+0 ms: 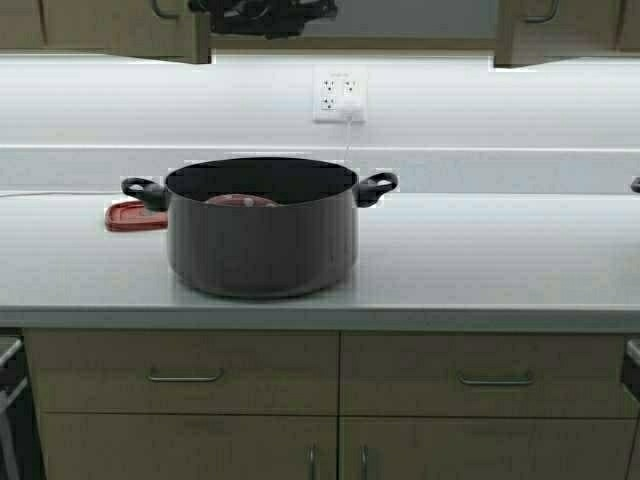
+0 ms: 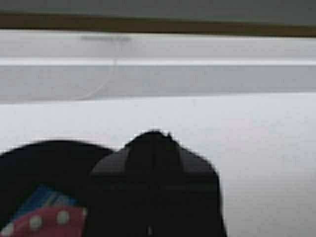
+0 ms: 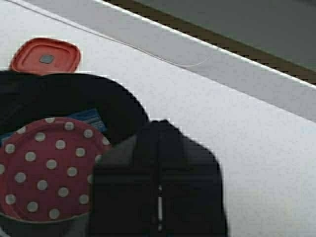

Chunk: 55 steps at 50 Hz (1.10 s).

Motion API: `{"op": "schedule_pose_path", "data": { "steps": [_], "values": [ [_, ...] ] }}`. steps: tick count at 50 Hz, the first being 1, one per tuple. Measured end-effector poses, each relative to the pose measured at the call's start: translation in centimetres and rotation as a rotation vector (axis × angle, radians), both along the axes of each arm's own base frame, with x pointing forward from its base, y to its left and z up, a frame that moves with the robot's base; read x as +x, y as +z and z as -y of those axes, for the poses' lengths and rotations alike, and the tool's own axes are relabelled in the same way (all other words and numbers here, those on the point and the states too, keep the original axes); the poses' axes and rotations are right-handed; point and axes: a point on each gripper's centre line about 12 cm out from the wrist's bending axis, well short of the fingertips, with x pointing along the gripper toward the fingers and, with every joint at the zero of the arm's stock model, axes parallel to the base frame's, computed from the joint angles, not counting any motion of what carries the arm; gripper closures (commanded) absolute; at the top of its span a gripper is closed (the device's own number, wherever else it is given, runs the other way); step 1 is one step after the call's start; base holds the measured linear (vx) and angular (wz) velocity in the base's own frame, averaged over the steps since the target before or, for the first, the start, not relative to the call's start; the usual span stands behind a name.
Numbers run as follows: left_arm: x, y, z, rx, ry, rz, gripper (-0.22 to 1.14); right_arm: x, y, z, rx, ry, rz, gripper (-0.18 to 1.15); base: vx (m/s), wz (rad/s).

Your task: Open the cabinet, put the pot inside, then close it

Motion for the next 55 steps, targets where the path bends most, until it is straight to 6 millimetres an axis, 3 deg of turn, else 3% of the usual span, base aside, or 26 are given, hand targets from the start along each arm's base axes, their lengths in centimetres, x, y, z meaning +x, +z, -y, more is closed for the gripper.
{"op": "schedule_pose_path", "data": {
  "steps": [7, 14, 18, 25, 31, 35, 42, 48, 55],
  "values": [
    [-1.8, 1.0, -2.3, 0.008, 0.027, 0.022, 0.89, -0.9, 0.1, 1.8, 0.000, -0.032, 0.000, 0.91, -0.01, 0.00],
    [-3.6, 1.9, -4.2, 0.015, 0.046, 0.041, 0.89, -2.1, -0.1, 2.2, -0.001, -0.034, -0.005, 0.90, -0.02, 0.00],
    [-4.9, 2.4, -4.9, 0.016, 0.048, 0.053, 0.88, -2.7, 0.1, 2.5, 0.005, -0.037, -0.002, 0.82, -0.01, 0.01],
    [-7.0, 2.8, -5.8, 0.008, 0.049, 0.066, 0.72, -4.3, 0.6, 1.8, 0.049, -0.021, -0.005, 0.44, 0.00, 0.00],
    [-9.4, 2.7, -5.6, 0.009, 0.028, 0.078, 0.39, -5.9, 0.4, 0.6, 0.136, -0.004, -0.048, 0.07, 0.00, 0.00],
    [-11.5, 2.4, -4.8, 0.002, -0.002, 0.103, 0.19, -7.0, -0.1, -0.2, 0.236, -0.010, -0.103, -0.04, 0.00, 0.00],
    [-15.3, 1.4, -3.8, -0.064, -0.054, 0.120, -0.07, -9.4, -2.5, -2.2, 0.346, -0.011, -0.160, -0.04, 0.00, 0.00],
    [-17.9, -1.1, -4.8, -0.225, -0.043, 0.078, -0.08, -11.8, -6.2, -3.2, 0.412, -0.037, -0.140, -0.04, 0.00, 0.00],
    [-19.9, -4.6, -7.3, -0.406, 0.017, 0.052, -0.08, -13.4, -11.0, -2.0, 0.545, -0.146, -0.146, -0.04, 0.00, 0.00]
  ]
}}
